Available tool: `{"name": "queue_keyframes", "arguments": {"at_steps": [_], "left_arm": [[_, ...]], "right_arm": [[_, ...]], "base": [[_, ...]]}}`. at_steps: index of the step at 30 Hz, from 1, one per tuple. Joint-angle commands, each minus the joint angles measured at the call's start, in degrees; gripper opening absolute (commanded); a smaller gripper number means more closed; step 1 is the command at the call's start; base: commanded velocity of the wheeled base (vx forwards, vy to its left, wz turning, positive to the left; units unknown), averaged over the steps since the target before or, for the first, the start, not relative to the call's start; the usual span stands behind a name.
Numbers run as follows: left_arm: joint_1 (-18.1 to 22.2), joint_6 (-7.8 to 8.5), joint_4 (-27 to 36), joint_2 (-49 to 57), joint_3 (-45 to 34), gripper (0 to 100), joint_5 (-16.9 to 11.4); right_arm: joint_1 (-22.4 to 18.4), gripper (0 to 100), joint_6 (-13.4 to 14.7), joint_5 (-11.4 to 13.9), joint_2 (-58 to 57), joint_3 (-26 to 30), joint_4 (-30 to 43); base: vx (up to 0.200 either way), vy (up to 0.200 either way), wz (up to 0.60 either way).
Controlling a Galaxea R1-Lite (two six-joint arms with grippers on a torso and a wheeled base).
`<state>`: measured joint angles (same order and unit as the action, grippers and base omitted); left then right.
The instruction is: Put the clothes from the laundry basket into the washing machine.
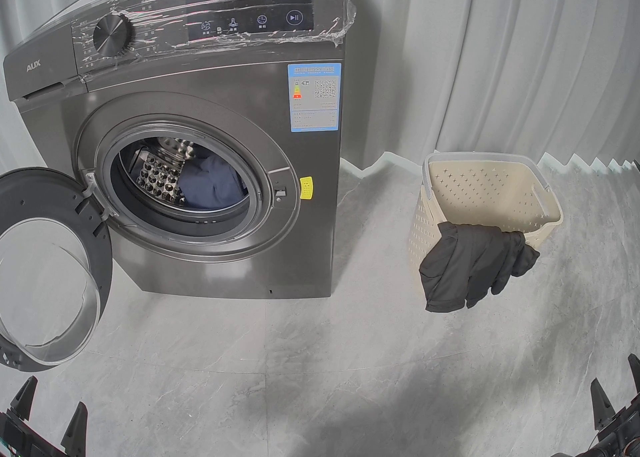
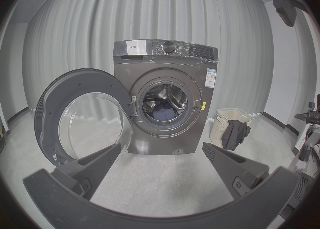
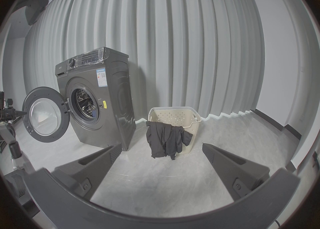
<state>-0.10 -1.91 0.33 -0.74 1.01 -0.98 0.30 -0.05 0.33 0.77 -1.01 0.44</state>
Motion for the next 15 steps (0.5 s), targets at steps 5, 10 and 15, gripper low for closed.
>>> {"name": "queue_keyframes", "arguments": {"at_steps": [5,10,15], "left_arm": [[0.01,-0.02,0.02,0.66,-0.92,100,0.01],[0.01,-0.02,-0.07,0.57,-0.92,100,0.01],[0.1,-0.02,-0.07,0.57,-0.92,100,0.01]], "right_arm": [[0.05,100,-0.04,0.02,-0.42,0.92,0.0],[0.05,100,-0.13,0.02,-0.42,0.84,0.0],[0.05,100,-0.13,0.02,-0.42,0.84,0.0]], "base": [[0.0,-0.2,0.0],[0.0,-0.2,0.0],[0.0,-0.2,0.0]]}}
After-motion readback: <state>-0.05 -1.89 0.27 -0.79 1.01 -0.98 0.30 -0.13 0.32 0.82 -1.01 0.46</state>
